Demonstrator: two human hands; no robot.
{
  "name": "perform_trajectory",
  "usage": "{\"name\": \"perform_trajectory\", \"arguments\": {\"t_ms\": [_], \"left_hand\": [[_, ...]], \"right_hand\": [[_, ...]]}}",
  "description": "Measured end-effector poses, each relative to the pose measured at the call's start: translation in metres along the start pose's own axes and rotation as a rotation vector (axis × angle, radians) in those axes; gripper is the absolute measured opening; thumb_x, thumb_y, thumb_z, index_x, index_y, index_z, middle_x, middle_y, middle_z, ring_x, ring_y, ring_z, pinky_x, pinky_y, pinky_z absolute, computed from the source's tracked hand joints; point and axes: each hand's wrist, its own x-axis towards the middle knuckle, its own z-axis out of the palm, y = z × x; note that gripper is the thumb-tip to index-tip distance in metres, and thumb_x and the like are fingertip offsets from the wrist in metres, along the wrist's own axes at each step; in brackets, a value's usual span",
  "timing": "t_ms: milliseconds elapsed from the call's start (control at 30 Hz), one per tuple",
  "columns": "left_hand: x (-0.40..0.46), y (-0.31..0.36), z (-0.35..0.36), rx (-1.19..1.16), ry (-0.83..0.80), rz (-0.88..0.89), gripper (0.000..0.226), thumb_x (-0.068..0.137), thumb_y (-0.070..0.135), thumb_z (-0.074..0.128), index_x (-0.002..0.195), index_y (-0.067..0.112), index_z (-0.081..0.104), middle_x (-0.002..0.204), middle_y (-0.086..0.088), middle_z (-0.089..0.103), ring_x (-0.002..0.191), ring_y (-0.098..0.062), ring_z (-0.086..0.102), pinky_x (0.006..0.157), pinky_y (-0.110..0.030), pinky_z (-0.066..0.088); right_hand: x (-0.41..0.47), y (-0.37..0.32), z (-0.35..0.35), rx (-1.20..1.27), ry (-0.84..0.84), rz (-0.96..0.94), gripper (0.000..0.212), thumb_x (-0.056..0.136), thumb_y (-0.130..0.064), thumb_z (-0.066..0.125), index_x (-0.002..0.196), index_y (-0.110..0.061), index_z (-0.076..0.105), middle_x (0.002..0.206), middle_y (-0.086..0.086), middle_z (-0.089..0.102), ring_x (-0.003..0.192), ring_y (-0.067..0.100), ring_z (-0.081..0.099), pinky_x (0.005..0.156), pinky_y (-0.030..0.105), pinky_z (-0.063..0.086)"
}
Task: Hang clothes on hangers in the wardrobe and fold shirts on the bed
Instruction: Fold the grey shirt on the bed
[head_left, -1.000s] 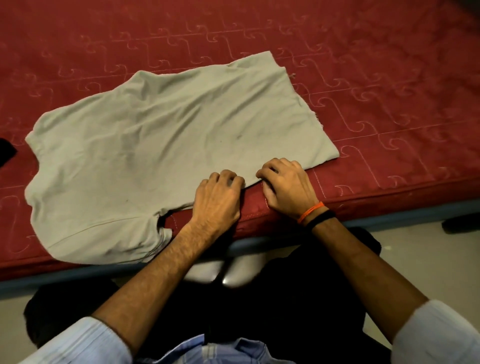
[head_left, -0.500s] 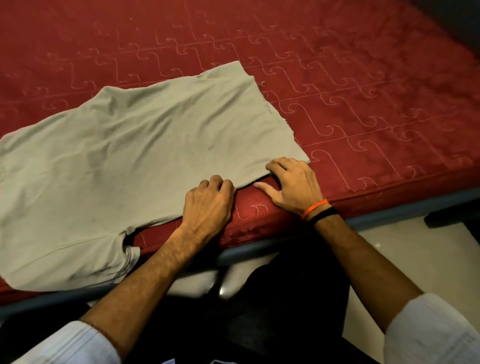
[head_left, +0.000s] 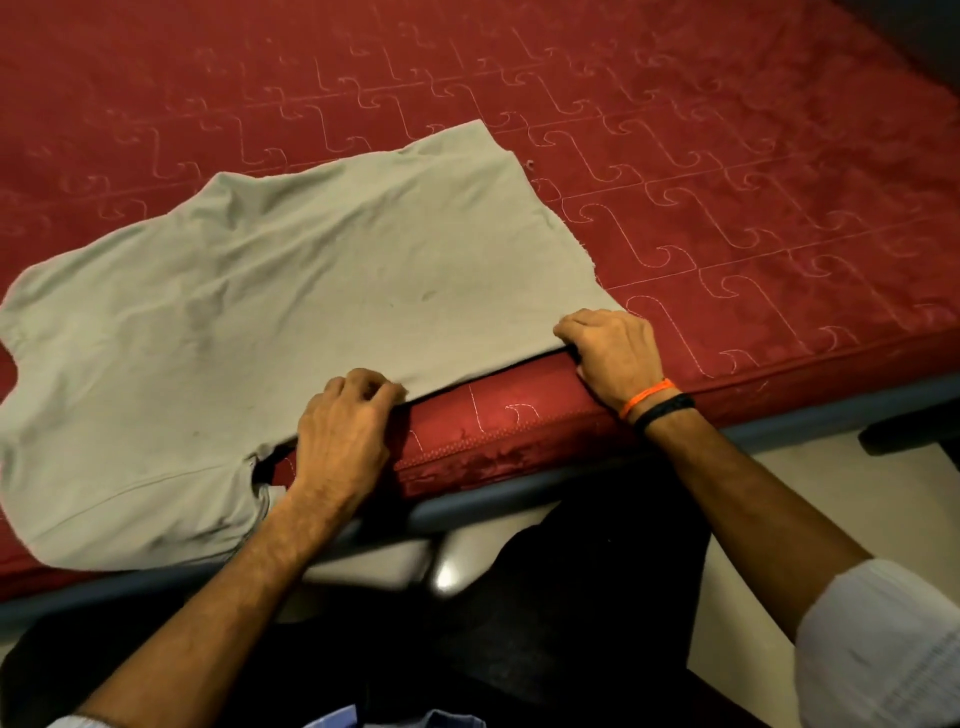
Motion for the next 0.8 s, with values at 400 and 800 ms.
{"name": "perform_trajectory", "arguments": {"t_ms": [400, 800], "left_hand": [[-0.022, -0.001, -0.02, 0.067, -0.127, -0.103, 0.036, 0.064, 0.009, 0.074, 0.098, 0.02, 0.072, 0.091, -0.007, 0.067, 0.082, -0.035, 0.064, 0.067, -0.039, 0.048], [-0.028, -0.035, -0.019, -0.229, 0.006, -0.199, 0.019, 0.091, 0.017, 0.06, 0.109, 0.018, 0.065, 0.101, -0.014, 0.071, 0.093, -0.042, 0.064, 0.072, -0.045, 0.049]], "right_hand": [[-0.045, -0.005, -0.021, 0.029, 0.064, -0.105, 0.018, 0.053, -0.012, 0.059, 0.065, -0.016, 0.072, 0.063, 0.001, 0.066, 0.056, 0.03, 0.064, 0.048, 0.028, 0.045], [-0.039, 0.022, -0.023, 0.669, 0.161, 0.246, 0.01, 0.084, -0.009, 0.065, 0.092, -0.015, 0.067, 0.077, 0.002, 0.068, 0.065, 0.014, 0.058, 0.061, 0.018, 0.043]]}}
